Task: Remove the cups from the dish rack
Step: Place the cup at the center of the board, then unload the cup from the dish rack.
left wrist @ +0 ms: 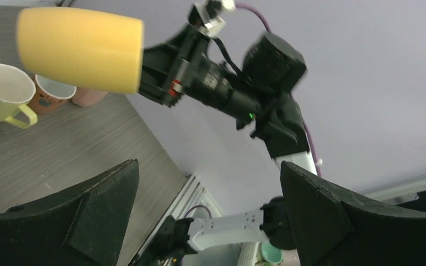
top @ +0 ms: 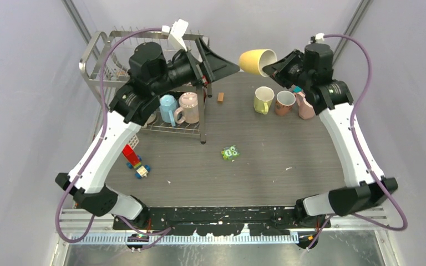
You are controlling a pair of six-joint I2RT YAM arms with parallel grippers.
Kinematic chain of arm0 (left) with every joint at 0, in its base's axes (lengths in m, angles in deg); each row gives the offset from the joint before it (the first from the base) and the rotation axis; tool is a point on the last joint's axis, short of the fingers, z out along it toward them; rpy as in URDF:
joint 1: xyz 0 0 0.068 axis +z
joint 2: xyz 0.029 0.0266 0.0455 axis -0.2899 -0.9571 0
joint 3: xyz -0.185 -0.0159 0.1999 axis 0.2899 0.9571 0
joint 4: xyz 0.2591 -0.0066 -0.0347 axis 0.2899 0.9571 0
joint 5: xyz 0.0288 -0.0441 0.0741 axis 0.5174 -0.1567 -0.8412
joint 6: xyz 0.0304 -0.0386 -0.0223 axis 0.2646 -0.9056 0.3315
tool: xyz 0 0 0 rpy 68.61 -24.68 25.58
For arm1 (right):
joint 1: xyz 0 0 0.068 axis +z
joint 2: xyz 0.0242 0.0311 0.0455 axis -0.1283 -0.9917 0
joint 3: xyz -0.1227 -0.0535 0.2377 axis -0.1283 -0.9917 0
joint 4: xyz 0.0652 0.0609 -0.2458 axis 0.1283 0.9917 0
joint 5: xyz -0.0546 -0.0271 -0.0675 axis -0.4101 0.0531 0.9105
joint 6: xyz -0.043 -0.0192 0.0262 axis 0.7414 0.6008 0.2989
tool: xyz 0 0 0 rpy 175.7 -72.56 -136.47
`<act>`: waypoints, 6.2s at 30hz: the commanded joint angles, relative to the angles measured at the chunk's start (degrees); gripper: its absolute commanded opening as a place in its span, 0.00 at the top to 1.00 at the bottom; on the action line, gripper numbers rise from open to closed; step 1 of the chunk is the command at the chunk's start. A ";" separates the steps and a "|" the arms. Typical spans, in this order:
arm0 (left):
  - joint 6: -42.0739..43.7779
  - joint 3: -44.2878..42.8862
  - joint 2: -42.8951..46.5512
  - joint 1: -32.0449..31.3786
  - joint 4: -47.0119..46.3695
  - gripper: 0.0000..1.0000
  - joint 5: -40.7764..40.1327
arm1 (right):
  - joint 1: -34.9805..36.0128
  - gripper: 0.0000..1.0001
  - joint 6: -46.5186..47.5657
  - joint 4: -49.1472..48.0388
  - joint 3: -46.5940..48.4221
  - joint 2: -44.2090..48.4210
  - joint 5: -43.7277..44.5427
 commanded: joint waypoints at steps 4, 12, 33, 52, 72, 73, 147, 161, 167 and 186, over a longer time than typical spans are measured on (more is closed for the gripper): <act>13.15 4.69 9.88 -2.01 9.21 0.00 -1.91 | 0.25 0.99 7.91 9.32 8.33 -10.34 1.08; 18.08 8.80 17.84 -2.36 14.82 0.00 -6.24 | 4.68 0.99 11.95 16.85 16.79 -24.10 9.77; 21.91 12.06 24.33 -2.33 21.07 0.00 -10.81 | 8.12 0.99 21.11 34.25 44.13 -52.02 19.62; 21.75 10.81 22.05 -2.34 22.31 0.00 -9.90 | 5.79 0.99 44.75 39.24 54.70 -60.24 12.86; 20.64 10.69 19.76 -2.33 22.27 0.00 -9.91 | 5.90 0.99 53.04 36.76 52.85 -63.04 12.06; 20.61 10.73 19.73 -2.34 22.25 0.00 -9.95 | 5.91 0.98 52.96 36.63 52.86 -63.20 12.06; 19.38 30.08 34.93 -2.34 29.67 0.00 -29.45 | 11.30 0.00 31.66 25.14 30.85 -30.25 13.10; 19.91 49.80 37.43 -2.36 18.43 0.00 -43.97 | 11.61 0.00 23.52 13.01 7.59 -13.47 9.57; 22.21 52.40 31.16 -1.78 10.70 0.00 -48.40 | 11.59 0.00 23.01 11.00 2.21 -9.05 8.63; 30.08 63.57 17.51 12.75 -23.33 0.08 -37.55 | 12.05 0.00 21.78 6.66 -5.84 -3.83 4.29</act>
